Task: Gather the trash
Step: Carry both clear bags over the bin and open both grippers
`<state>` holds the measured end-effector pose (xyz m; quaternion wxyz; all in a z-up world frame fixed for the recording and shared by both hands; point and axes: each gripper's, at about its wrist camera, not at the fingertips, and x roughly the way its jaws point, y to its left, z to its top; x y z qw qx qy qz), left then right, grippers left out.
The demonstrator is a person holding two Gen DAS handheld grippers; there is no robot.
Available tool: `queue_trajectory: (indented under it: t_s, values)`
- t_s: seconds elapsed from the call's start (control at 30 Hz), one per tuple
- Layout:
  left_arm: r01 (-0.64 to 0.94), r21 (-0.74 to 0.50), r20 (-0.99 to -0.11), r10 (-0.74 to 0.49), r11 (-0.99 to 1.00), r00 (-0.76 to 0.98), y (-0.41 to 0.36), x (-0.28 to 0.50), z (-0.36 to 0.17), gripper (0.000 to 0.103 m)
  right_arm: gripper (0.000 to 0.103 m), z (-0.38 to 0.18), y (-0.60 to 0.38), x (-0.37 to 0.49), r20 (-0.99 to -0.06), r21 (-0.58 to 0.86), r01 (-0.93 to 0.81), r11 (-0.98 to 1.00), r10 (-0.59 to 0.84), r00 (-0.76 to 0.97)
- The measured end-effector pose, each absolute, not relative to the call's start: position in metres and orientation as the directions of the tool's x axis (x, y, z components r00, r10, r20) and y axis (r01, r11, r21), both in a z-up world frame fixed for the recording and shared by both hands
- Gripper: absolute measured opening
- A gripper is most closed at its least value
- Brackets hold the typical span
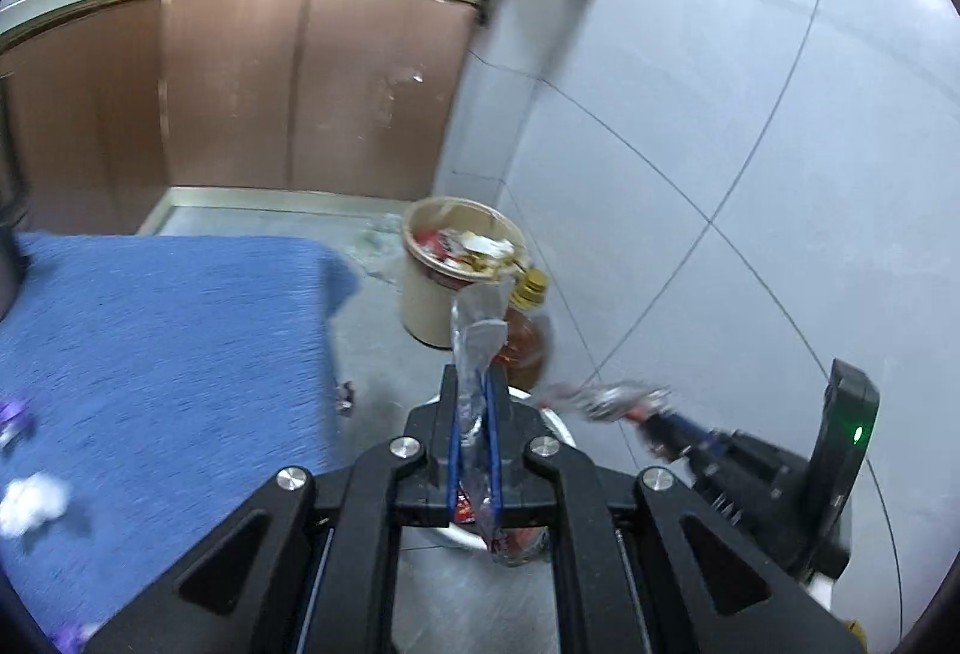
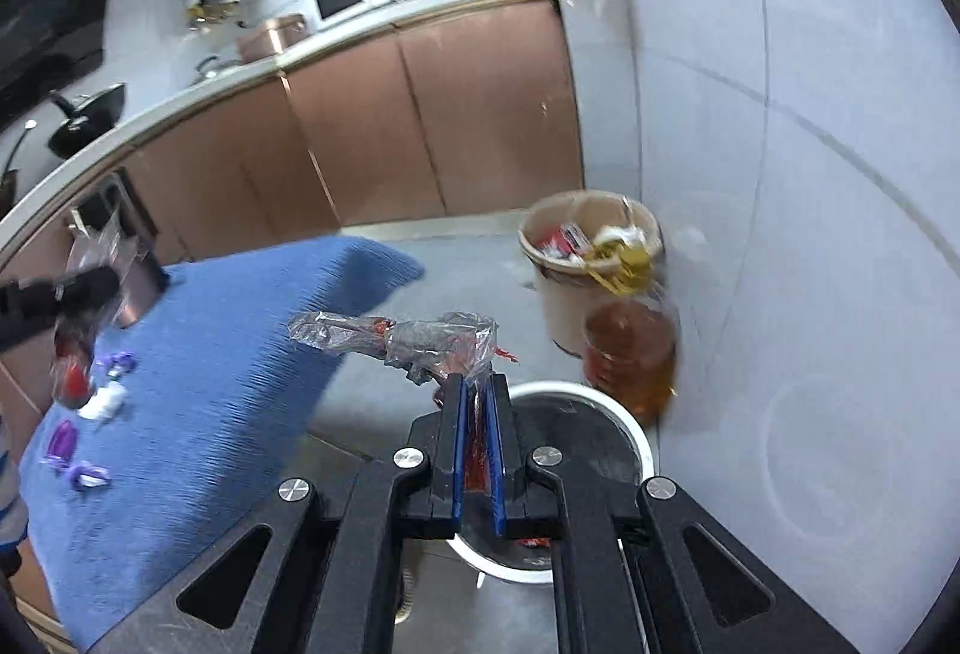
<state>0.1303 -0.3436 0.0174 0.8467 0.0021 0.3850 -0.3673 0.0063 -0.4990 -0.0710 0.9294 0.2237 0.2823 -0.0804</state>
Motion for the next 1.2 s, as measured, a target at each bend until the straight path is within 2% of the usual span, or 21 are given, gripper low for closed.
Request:
queue_trajectory:
  t_s: [0.2, 0.43, 0.5, 0.57, 0.63, 0.97, 1.2]
  values:
    - [0.648, -0.246, -0.716, -0.586, 0.720, 0.379, -0.419, 0.152, -0.017, 0.007, 0.007, -0.106, -0.521, 0.020, -0.608, 0.387, 0.330, 0.861, -0.031, 0.793]
    - [0.654, -0.260, -0.764, -0.565, 0.711, 0.311, -0.458, 0.167, -0.055, 0.010, 0.009, -0.139, -0.535, 0.033, -0.659, 0.387, 0.387, 0.837, -0.042, 0.751]
    - [0.650, -0.279, -0.773, -0.567, 0.707, 0.285, -0.462, 0.170, -0.063, 0.017, 0.012, -0.149, -0.536, 0.036, -0.678, 0.378, 0.402, 0.834, -0.045, 0.733]
    - [0.644, -0.288, -0.770, -0.572, 0.708, 0.285, -0.466, 0.175, -0.066, 0.051, 0.019, -0.157, -0.537, 0.037, -0.693, 0.367, 0.417, 0.832, -0.054, 0.719]
    - [0.641, -0.291, -0.758, -0.580, 0.710, 0.299, -0.463, 0.176, -0.064, 0.057, 0.026, -0.162, -0.537, 0.036, -0.700, 0.365, 0.426, 0.828, -0.058, 0.712]
    - [0.611, -0.300, -0.714, -0.597, 0.733, 0.366, -0.420, 0.175, -0.030, 0.057, 0.036, -0.155, -0.538, 0.024, -0.683, 0.385, 0.435, 0.814, -0.067, 0.728]
    - [0.563, -0.284, -0.615, -0.598, 0.776, 0.514, -0.347, 0.168, 0.034, 0.057, 0.044, -0.098, -0.530, 0.000, -0.592, 0.389, 0.402, 0.829, -0.110, 0.799]
